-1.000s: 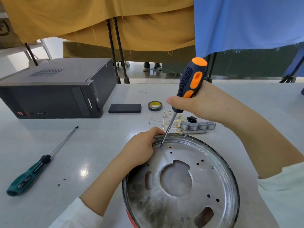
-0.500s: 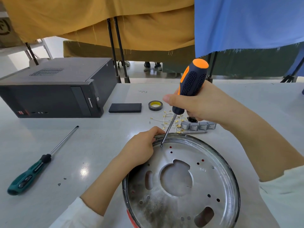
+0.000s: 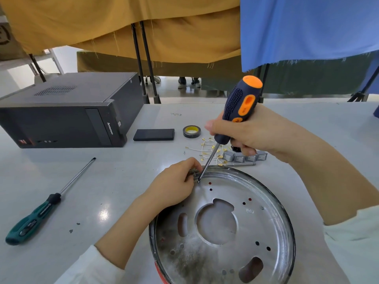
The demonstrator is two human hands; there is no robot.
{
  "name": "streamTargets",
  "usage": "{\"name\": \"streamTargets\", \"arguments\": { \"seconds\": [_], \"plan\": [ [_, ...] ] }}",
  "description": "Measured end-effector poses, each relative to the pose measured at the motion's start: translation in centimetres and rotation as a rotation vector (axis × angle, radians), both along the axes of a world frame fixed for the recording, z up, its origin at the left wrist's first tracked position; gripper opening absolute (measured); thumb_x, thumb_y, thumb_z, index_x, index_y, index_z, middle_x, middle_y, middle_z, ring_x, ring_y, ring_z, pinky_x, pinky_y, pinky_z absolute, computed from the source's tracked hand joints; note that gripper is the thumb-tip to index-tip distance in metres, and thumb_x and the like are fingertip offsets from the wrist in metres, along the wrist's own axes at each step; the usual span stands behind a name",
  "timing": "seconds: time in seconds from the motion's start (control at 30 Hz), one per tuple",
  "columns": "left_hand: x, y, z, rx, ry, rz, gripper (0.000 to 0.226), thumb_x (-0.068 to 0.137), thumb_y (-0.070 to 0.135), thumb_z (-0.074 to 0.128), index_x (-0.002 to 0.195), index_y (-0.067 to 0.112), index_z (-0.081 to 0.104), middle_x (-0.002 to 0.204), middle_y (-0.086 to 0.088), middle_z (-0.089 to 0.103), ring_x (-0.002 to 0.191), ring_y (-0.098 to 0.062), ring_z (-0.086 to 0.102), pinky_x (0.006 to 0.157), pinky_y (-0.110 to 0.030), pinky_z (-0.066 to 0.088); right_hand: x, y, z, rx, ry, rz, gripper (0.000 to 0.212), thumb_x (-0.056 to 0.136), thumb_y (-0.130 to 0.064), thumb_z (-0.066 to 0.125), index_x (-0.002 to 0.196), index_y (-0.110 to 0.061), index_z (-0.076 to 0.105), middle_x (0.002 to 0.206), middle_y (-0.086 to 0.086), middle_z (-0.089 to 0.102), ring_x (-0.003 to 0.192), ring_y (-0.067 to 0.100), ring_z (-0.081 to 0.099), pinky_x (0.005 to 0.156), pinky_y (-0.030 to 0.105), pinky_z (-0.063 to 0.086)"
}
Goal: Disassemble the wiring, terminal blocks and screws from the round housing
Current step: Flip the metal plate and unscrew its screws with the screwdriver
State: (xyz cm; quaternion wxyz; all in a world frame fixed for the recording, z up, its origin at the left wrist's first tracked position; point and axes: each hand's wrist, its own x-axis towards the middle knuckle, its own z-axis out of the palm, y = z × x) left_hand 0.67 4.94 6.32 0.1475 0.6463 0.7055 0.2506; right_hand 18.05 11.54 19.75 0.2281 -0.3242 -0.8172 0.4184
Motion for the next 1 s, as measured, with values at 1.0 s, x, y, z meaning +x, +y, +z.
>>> {"name": "streamTargets", "arguments": {
  "seconds": [1.0],
  "plan": [
    [0.2, 0.3, -0.1, 0.043, 0.125, -0.049, 0.017, 0.088, 0.018, 0.059, 0.103, 0.021, 0.066, 0.103, 0.006, 0.064, 0.096, -0.014, 0.057, 0.086, -0.025, 0.044, 0.1, 0.4, -0.6, 0.012, 0.025, -0.009, 0.038, 0.082, -0.041, 0.069, 0.088, -0.004, 0.064, 0.049, -0.01, 0.052, 0.039, 0.003, 0.04, 0.039, 0.015, 0.034]
  ]
}}
